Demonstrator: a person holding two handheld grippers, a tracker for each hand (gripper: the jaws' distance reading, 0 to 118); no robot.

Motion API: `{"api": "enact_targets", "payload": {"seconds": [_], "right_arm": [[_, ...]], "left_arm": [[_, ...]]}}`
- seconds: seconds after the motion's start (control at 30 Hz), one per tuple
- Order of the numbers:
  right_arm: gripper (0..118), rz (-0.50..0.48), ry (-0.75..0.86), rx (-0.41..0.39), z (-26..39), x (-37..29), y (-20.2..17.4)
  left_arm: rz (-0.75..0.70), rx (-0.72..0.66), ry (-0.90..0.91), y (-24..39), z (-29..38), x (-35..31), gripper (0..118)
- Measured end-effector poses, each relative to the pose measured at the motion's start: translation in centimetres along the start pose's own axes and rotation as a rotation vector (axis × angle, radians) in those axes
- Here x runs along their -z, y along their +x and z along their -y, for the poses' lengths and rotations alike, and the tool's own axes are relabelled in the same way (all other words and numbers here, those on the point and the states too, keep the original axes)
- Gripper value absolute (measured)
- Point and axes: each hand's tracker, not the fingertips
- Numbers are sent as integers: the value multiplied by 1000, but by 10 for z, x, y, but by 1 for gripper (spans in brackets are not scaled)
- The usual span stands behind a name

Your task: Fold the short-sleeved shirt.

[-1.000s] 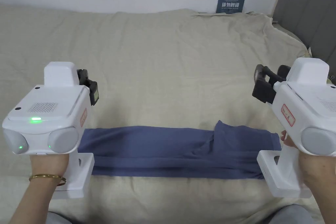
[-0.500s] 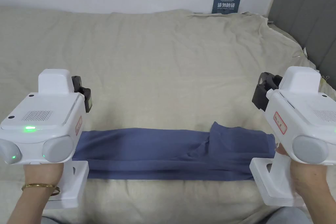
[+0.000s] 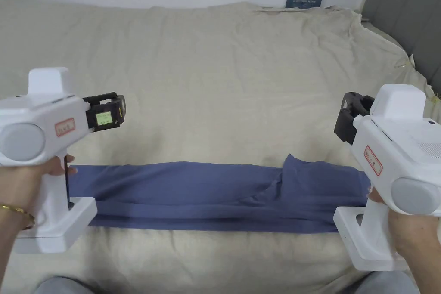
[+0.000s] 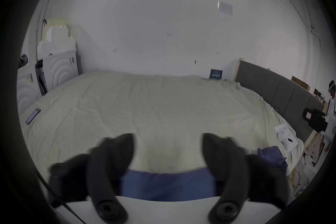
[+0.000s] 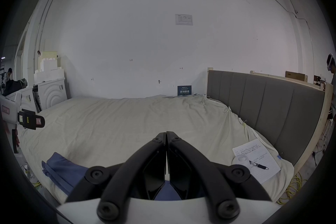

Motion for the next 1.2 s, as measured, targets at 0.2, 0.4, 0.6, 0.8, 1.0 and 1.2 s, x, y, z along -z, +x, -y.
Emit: {"api": "enact_targets", "payload": {"seconds": [0.2, 0.4, 0.6, 0.8, 1.0, 1.2], "right_arm": [[0, -3, -10, 12, 3, 5, 0], [0, -1, -37, 21, 8, 7, -2], [0, 15, -85, 32, 19, 12, -2], [0, 51, -119, -11, 21, 18, -4], [0, 62, -129, -27, 18, 24, -8], [0, 39, -156, -33, 24, 28, -11]], "left_arm": [[131, -146, -320, -59, -10, 35, 117], [202, -262, -566, -110, 18, 64, 117], [183, -342, -689, -124, 61, 69, 116], [254, -476, -716, -137, 89, 85, 104], [235, -305, -700, -129, 85, 87, 77], [79, -313, -707, -110, 85, 83, 4]]}}
